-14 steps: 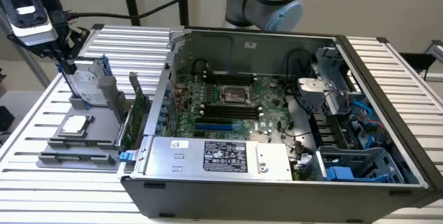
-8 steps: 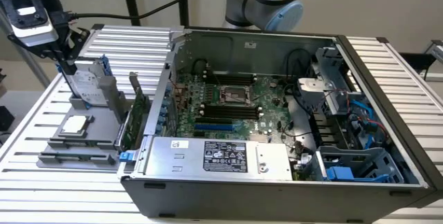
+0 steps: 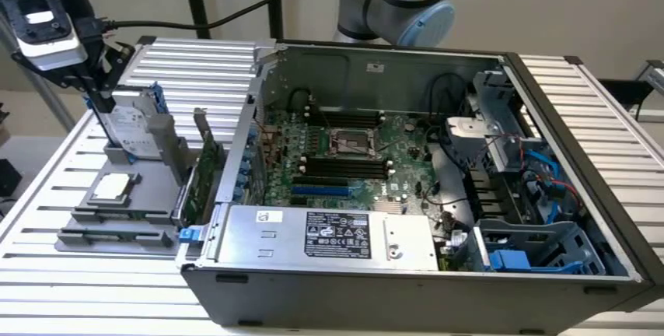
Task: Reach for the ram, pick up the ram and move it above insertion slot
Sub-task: 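Reach for the ram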
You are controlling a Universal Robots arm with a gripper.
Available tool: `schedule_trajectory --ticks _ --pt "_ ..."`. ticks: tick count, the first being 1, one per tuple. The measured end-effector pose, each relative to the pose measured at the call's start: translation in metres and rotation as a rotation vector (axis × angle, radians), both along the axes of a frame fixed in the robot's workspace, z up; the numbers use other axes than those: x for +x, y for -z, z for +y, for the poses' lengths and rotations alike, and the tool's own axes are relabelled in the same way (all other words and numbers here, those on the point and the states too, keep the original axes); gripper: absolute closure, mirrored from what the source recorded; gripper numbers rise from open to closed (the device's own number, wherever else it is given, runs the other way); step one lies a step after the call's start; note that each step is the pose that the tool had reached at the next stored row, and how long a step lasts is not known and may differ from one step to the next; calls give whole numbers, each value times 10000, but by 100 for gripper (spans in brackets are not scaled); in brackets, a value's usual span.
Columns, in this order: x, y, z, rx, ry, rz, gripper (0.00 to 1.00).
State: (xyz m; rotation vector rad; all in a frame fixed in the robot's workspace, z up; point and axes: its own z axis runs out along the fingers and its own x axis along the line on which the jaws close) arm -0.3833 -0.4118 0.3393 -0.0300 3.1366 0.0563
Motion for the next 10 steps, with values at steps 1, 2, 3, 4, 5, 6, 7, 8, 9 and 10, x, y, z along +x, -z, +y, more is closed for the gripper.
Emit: schedule_trajectory --ticks 1,2,3,4,5,6,7,8,9,10 --pt "0 4 -13 0 1 0 89" --pt "0 6 -40 -5 1 2 89" --pt "0 10 -78 -11 0 1 89" --pt "0 15 -118 -19 -1 2 89" --pt "1 22 -162 -25 -1 2 89" --pt "1 28 -210 -32 -1 2 89" --pt "0 35 -253 -38 0 3 89" --pt "0 41 -296 -46 0 2 89" --pt "0 46 -339 -54 -1 2 89" --pt "1 52 -382 -63 -2 2 89"
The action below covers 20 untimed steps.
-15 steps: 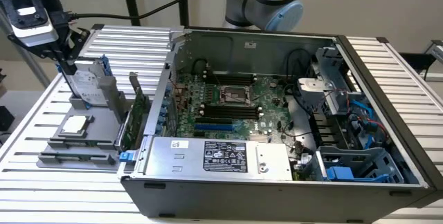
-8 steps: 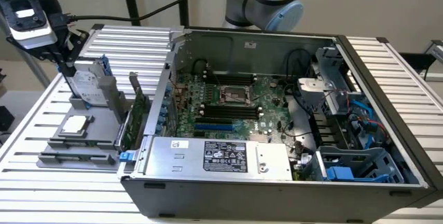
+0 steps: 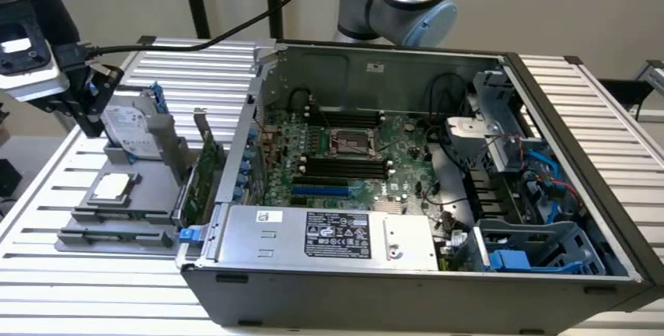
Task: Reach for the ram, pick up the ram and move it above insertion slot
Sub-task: 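Reach for the ram, then pick up the ram and move it above insertion slot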
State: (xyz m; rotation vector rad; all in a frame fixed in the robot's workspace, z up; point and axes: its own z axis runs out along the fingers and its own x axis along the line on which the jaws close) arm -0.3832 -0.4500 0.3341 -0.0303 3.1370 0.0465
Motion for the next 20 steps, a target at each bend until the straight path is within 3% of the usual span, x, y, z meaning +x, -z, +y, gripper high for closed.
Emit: schedule_trajectory --ticks 7,13,15,20 --pt "0 34 -283 -99 1 0 89" --pt "-1 62 -478 -281 1 0 89" --pt "0 71 -486 -322 2 0 89" --pt "0 71 -487 -323 1 -1 89"
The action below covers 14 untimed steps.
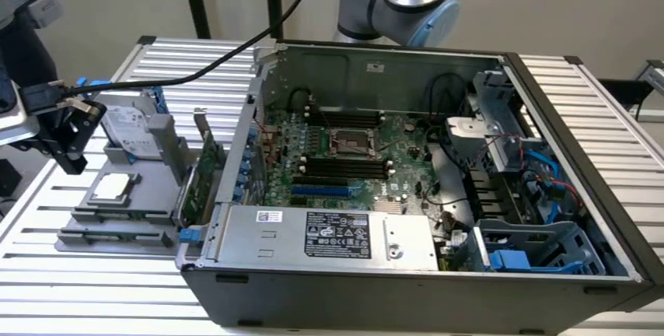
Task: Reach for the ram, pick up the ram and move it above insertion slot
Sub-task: 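Pick up the ram and move it above insertion slot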
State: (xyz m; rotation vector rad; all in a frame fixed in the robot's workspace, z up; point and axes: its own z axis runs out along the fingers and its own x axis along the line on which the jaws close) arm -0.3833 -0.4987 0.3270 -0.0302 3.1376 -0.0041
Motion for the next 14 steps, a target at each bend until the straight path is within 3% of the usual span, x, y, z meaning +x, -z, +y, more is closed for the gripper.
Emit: schedule_trajectory --ticks 14 --pt "0 0 0 0 0 1 89"
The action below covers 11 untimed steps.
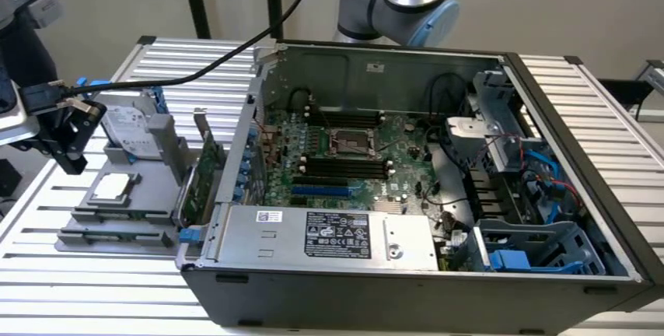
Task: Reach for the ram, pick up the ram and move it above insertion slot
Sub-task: 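Pick up the ram and move it above insertion slot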
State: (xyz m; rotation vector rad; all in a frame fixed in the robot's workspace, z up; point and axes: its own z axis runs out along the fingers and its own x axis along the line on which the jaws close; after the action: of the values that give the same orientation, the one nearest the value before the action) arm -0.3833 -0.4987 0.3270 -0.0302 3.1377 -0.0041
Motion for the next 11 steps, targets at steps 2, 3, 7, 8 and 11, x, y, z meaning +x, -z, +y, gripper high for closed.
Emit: schedule_trajectory --ticks 2,3,7,8,11 --pt "0 0 0 0 0 0 89" --pt "0 0 0 0 0 0 89" --pt "0 0 0 0 0 0 89" --pt "0 0 0 0 0 0 89" --pt "0 0 0 0 0 0 89"
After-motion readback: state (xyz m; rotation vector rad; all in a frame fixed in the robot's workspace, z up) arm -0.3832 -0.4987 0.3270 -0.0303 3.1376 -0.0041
